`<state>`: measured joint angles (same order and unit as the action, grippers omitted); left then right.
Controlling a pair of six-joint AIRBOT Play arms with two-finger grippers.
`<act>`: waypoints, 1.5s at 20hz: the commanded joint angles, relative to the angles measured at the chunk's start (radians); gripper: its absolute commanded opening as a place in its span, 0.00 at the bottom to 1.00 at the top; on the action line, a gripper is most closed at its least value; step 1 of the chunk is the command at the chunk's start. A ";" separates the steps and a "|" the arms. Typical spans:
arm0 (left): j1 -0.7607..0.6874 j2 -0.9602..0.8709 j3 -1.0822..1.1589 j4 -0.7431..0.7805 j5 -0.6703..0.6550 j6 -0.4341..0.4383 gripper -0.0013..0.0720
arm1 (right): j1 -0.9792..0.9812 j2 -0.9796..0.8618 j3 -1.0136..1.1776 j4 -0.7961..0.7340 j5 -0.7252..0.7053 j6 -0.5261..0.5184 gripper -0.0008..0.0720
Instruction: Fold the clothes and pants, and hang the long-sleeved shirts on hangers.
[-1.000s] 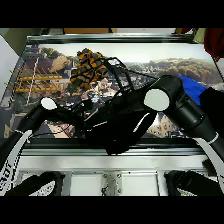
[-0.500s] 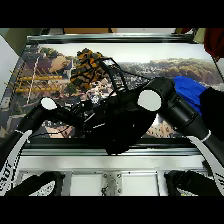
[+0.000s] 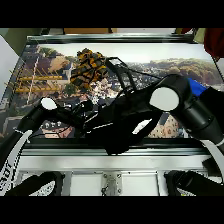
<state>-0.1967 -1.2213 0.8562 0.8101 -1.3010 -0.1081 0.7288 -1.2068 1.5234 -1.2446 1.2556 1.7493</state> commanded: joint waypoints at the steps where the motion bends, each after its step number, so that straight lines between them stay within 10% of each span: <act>1: 0.001 0.000 0.000 0.002 -0.001 -0.001 0.04 | -0.055 0.051 0.001 0.005 0.092 -0.020 0.90; 8: 0.001 0.000 0.000 0.002 -0.001 -0.001 0.04 | -0.066 0.024 0.000 0.137 0.073 -0.107 0.89; 11: 0.001 0.000 0.000 0.001 -0.001 -0.001 0.04 | -0.016 -0.024 0.001 0.185 0.026 -0.166 0.70; 21: 0.001 0.000 0.000 0.001 -0.001 -0.001 0.04 | 0.077 -0.055 0.003 0.236 -0.020 -0.342 0.71; 30: 0.001 0.000 0.000 0.009 -0.009 -0.001 0.04 | -0.181 0.114 0.076 0.225 0.140 -0.700 0.71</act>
<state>-0.1967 -1.2213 0.8562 0.8181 -1.3083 -0.1078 0.6350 -1.1454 1.5906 -1.0115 1.3590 1.1614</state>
